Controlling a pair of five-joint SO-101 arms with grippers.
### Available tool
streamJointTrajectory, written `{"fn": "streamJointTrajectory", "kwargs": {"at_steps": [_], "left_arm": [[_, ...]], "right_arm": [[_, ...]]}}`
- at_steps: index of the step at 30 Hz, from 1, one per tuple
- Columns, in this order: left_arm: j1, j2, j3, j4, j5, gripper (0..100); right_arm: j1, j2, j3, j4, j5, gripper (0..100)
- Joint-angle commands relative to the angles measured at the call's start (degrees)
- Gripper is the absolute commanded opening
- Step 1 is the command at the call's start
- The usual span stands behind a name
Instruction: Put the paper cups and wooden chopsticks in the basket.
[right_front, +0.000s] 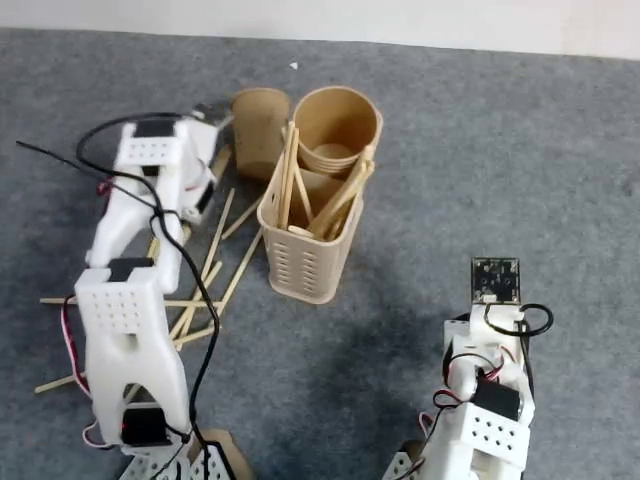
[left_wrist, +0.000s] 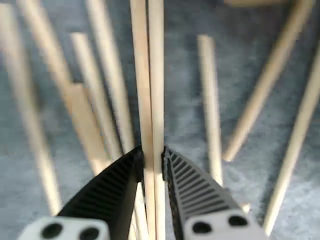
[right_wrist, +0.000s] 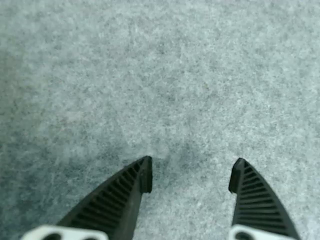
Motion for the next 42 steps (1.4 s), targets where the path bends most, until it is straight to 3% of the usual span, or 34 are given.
{"fn": "streamJointTrajectory", "kwargs": {"at_steps": [1,12,17,20,25,31,42], "left_arm": [[-0.4,-8.5,-3.7,1.6,1.5,0],[7.3,-44.1,-3.3,12.2,8.4,0],[13.7,-62.9,7.6,12.3,11.3,0],[16.9,-74.9,19.0,7.3,12.7,0],[20.9,-90.9,34.9,-9.6,15.5,0],[30.4,-93.1,40.5,-27.5,17.9,0],[36.3,-82.1,39.1,-33.1,22.7,0]], "right_arm": [[-0.6,-0.7,1.8,-1.0,0.6,26.0],[-0.6,-0.7,1.8,-1.0,0.4,26.0],[-0.6,-0.7,1.8,-1.0,0.4,26.0],[-0.6,-0.7,1.8,-1.0,0.4,26.0],[-0.6,-0.7,1.8,-1.0,0.4,26.0],[-0.6,-0.7,1.8,-1.0,0.4,26.0],[-0.6,-0.7,1.8,-1.0,0.4,26.0]]}}
